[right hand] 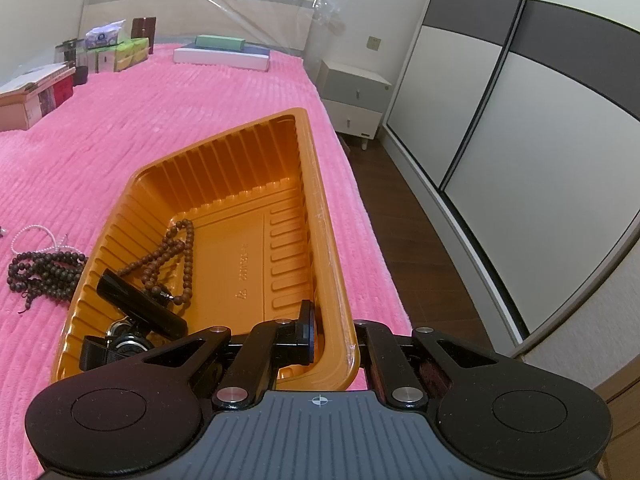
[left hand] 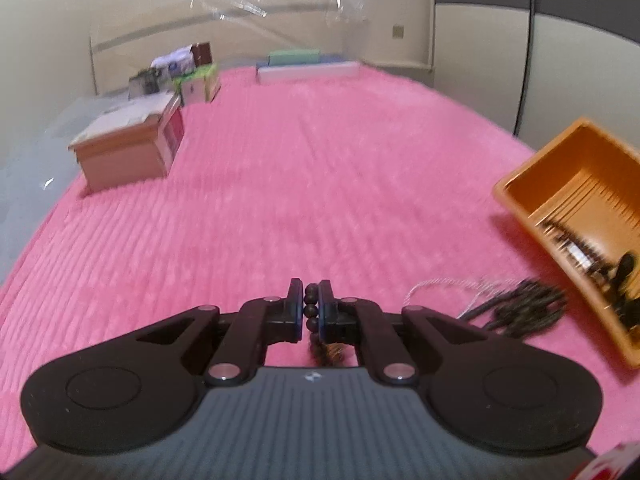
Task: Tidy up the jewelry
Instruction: 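Carry the bead bracelet with the left tool into the tray and open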
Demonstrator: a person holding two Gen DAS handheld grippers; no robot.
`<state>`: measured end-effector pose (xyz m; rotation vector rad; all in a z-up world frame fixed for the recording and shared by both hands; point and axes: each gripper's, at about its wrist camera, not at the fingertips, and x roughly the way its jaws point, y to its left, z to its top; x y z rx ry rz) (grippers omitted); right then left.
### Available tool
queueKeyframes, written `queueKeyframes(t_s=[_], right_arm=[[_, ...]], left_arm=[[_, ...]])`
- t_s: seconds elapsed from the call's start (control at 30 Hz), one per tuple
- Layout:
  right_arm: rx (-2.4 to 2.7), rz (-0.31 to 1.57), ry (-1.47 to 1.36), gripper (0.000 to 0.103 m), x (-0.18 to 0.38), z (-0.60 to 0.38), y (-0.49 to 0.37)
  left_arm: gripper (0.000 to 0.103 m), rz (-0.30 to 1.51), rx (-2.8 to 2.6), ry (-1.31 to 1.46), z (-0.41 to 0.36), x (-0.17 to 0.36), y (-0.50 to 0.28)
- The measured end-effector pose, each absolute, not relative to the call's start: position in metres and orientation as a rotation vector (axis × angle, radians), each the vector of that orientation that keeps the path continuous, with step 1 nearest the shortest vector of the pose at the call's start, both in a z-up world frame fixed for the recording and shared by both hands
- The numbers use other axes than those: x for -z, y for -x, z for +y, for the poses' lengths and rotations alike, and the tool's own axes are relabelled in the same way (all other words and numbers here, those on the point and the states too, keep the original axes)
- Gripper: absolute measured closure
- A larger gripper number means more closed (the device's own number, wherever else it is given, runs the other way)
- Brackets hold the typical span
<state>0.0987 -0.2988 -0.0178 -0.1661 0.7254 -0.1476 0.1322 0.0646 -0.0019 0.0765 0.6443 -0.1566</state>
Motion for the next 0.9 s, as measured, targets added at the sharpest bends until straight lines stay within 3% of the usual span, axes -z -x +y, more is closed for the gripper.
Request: queueKeyframes(t_s=[0.43, 0.9], right_arm=[[0.141, 0.720, 0.166, 0.097, 0.016, -0.298, -0.095], [0.132, 0.720, 0.158, 0.097, 0.012, -0.301, -0.093]], left_arm=[[0.097, 0.587, 0.356, -0.074, 0.013, -0.047, -0.111], [0.097, 0.597, 0.736, -0.031, -0.116, -0.064, -0.118]])
